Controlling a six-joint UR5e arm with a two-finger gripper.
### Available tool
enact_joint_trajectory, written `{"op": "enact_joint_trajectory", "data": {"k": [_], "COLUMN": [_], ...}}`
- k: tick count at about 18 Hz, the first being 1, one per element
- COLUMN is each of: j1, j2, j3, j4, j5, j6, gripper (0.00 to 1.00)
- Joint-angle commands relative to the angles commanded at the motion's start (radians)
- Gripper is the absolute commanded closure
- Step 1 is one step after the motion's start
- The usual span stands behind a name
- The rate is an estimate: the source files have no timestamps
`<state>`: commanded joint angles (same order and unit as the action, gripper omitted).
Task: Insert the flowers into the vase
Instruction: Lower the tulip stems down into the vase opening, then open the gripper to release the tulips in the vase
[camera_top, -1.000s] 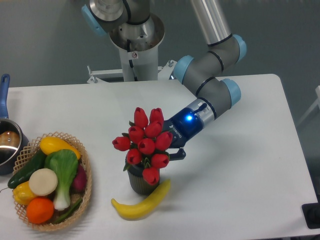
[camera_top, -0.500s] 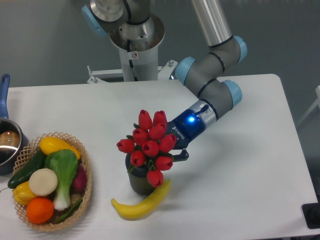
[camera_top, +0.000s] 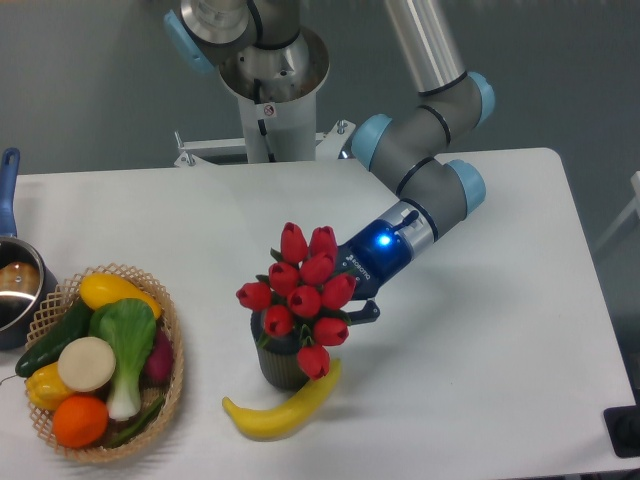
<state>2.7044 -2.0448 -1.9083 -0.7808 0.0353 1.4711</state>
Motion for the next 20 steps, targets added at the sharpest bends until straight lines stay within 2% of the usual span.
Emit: {"op": "enact_joint_trajectory", "data": {"k": [3,4,8,13,14,16,17,18,19,20], "j1": [-0.002,-0.002,-0.002,0.0,0.0,0.0,0.002,0.002,0.003,0.003], "j2": [0.002,0.002,0.006,0.009,0.009,0.012,0.012,0.012,0.014,0.02], "j3": [-0.002,0.0,-0.002,-0.003,-0.003,-0.003,-0.003,-0.003,-0.002,-0.002], "j4": [0.0,0.002,0.002,0.002,0.002,0.002,0.002,0.002,0.003,0.002], "j5": [0.0,0.0,-0.002,-0.002,-0.002,-0.002,-0.002,-0.002,-0.002,-0.002], "j6": [0.0,0.0,0.0,0.002,0.002,0.0,0.0,0.002,0.002,-0.002], "gripper": [0.65,0.6,0.51,0.48,0.43,0.39,0.35,0.25,0.07,0.0]}}
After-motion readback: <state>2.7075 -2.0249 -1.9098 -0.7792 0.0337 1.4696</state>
